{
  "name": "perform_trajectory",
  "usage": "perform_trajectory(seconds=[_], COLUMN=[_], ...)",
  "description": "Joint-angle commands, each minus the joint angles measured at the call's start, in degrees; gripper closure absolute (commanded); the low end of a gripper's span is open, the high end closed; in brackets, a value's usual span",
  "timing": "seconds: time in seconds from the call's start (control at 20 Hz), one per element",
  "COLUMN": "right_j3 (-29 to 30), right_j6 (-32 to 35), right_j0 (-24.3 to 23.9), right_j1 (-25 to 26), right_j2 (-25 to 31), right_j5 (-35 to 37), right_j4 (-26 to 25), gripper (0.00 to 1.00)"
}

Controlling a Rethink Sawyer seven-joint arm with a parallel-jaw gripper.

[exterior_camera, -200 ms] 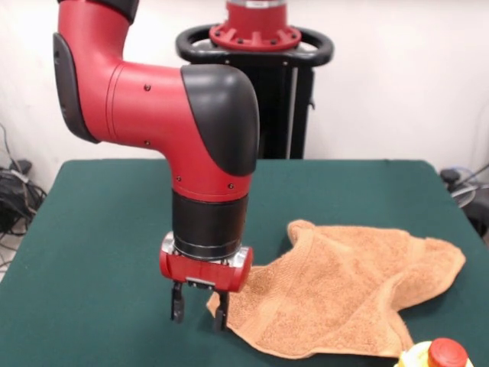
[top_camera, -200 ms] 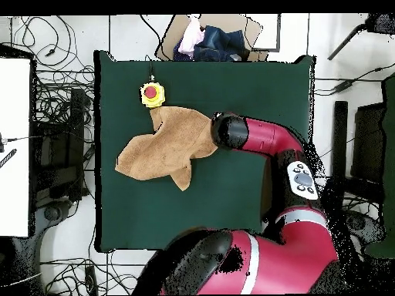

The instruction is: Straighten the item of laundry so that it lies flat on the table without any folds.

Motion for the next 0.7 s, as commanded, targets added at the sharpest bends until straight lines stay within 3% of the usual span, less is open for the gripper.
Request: perform_trajectory(seconds=[0.05,0.7], right_j3=[3.0,0.8], right_j6=[1.4,2.4], right_j0=[-1.2,0.8], right_j1=[2.3,3.7], right_j2=[6.2,4.7], right_j5=[5.3,3.7], right_j4=[1.3,0.2], gripper=[0.00,0.00])
